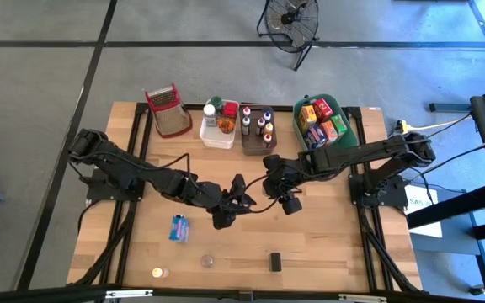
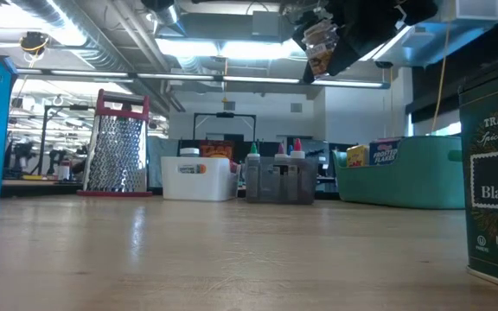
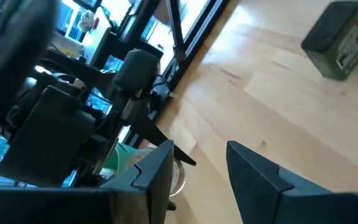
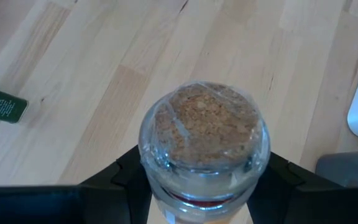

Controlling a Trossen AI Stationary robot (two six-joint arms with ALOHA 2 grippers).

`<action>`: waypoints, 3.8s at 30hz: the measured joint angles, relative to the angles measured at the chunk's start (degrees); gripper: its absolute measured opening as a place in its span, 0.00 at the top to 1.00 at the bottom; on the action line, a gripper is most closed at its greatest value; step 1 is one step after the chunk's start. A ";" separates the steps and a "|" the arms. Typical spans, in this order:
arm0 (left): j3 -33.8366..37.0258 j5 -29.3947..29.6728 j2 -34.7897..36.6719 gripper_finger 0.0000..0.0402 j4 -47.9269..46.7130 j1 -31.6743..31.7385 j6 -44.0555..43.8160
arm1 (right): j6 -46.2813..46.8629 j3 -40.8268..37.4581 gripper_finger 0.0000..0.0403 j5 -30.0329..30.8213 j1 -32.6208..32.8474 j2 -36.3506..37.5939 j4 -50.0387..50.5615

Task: Pick & Place Kitchen Items
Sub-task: Put the top brown seasoning bottle into the white bin

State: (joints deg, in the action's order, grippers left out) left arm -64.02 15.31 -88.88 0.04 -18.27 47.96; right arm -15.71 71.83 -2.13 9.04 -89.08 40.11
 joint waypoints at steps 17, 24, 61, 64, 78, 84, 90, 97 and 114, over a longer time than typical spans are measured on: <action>0.01 -1.72 0.02 0.49 -0.33 0.08 -2.63 | 0.03 -0.02 0.51 -0.04 0.00 0.02 0.40; 0.01 0.63 0.02 0.36 -0.33 0.16 -3.86 | 0.03 -0.02 0.51 -0.04 -0.01 0.02 0.40; -6.50 5.82 -10.56 0.34 6.39 5.15 8.81 | -0.19 -0.02 0.51 -0.24 -0.04 0.15 0.93; -6.94 6.00 -10.56 0.34 5.34 5.21 9.23 | -0.19 -0.02 0.51 -0.81 -0.02 0.15 0.99; -7.18 4.69 -10.49 0.34 1.46 5.77 9.33 | -0.19 -0.02 0.51 -1.11 0.07 0.04 1.86; -7.18 3.20 -10.49 0.34 1.83 6.52 11.05 | -0.21 -0.02 0.51 -1.11 0.07 0.04 1.71; -7.19 -2.32 -10.49 0.34 1.89 7.30 12.27 | -0.21 -0.02 0.51 -1.35 0.07 -0.22 1.74; -7.46 -6.21 -10.47 0.34 1.46 8.48 13.91 | -0.21 -0.02 0.51 -1.33 0.07 -0.26 1.91; -7.48 -8.87 -10.38 0.47 1.68 8.73 11.98 | -0.35 -0.04 0.51 -1.33 0.02 -0.24 1.74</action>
State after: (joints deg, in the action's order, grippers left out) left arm -71.50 6.44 -99.26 1.72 -9.54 59.94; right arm -16.06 71.79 -3.46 9.06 -89.32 41.85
